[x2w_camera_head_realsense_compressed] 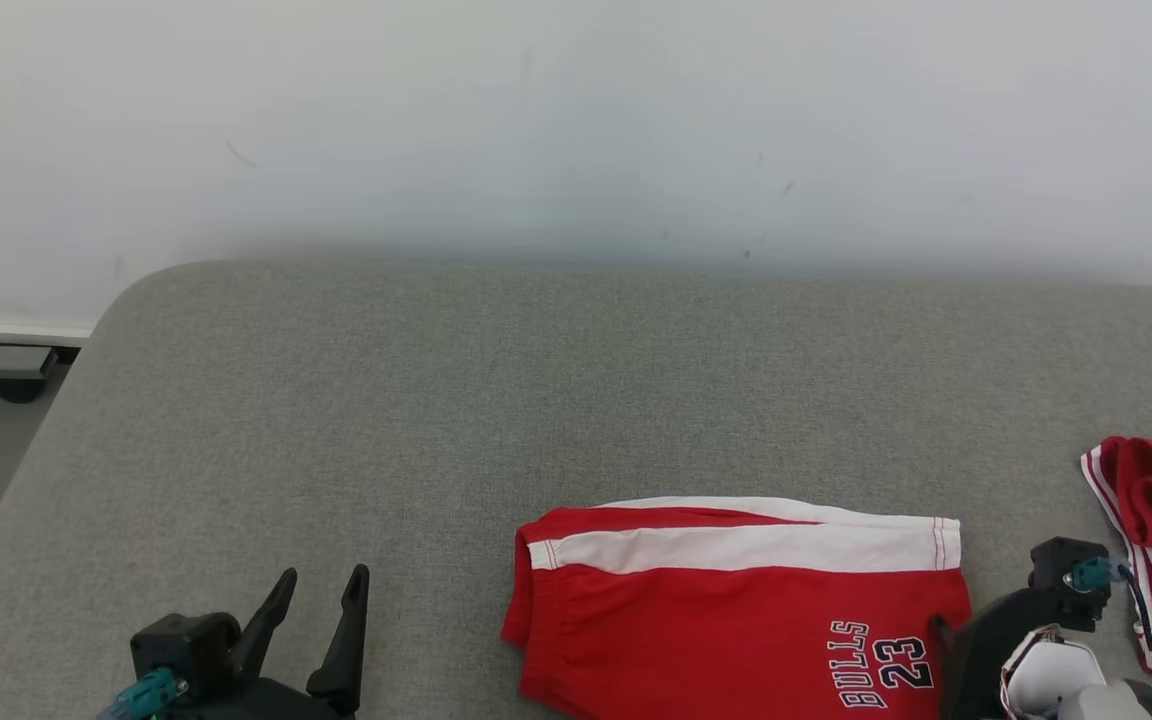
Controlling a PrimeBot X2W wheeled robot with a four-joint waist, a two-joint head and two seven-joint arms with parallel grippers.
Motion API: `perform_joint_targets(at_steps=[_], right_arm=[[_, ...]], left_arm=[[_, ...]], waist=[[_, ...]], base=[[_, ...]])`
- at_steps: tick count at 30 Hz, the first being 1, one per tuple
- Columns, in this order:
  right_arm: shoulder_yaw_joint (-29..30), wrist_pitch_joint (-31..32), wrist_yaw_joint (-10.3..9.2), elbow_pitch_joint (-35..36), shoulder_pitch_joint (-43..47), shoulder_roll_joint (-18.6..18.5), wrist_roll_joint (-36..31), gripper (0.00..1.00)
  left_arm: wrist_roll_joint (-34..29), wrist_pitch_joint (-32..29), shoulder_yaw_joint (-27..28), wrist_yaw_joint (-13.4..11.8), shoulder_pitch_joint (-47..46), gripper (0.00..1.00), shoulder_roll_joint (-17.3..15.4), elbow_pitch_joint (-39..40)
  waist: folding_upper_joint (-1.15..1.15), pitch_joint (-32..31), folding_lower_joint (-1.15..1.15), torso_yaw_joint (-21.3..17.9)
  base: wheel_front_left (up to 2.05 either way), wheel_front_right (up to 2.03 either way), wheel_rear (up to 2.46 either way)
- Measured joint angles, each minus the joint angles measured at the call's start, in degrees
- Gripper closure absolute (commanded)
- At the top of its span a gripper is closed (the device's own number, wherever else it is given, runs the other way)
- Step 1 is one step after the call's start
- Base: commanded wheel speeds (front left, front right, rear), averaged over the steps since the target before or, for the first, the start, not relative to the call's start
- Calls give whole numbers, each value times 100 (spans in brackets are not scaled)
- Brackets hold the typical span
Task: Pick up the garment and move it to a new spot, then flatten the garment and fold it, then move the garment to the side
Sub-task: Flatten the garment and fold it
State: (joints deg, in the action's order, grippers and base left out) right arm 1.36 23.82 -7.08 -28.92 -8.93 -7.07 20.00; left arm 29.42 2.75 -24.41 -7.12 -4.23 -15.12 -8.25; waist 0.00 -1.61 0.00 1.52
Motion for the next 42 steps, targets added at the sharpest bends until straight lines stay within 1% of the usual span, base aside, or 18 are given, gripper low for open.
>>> perform_joint_targets(at_steps=[7,12,20,34,35,36,37,38,40,41,42], right_arm=[[51,133,-3,-322,-154,29,8,0],[92,190,-3,-547,-487,51,21,0],[293,197,-4,-925,-756,86,190,0],[383,246,-5,-1571,-1137,86,354,0],[397,247,-5,-1607,-1164,88,370,9],[415,247,-4,-1650,-1181,89,380,25],[419,247,-5,-1695,-1189,90,380,57],[424,247,-5,-1730,-1194,90,388,64],[428,247,-5,-1778,-1226,89,414,93],[425,247,-4,-1803,-1258,92,414,100],[417,247,-4,-1830,-1287,111,414,100]], left_arm=[[0,-77,-16,0,6,0,-2,29],[0,-122,-8,0,14,0,-1,46],[0,-164,7,0,15,0,11,99],[-18,-272,5,0,9,0,18,148],[-18,-274,5,0,8,0,19,151],[-18,-275,4,0,8,0,19,152],[-18,-275,4,0,7,0,19,152],[-18,-279,4,0,5,0,20,153],[-18,-280,4,0,1,0,21,154],[-18,-281,4,0,-4,0,22,154],[-18,-282,3,0,-9,0,24,155]], waist=[[0,13,0,47],[0,25,0,69],[0,58,0,115],[0,161,0,211],[0,164,0,213],[0,168,0,214],[0,171,0,216],[0,174,0,217],[0,178,0,221],[0,180,0,223],[0,182,0,225]], base=[[0,0,0],[0,0,0],[0,0,0],[0,0,0],[0,0,0],[0,0,0],[0,0,0],[0,0,0],[0,0,0],[0,0,0],[0,0,0]])
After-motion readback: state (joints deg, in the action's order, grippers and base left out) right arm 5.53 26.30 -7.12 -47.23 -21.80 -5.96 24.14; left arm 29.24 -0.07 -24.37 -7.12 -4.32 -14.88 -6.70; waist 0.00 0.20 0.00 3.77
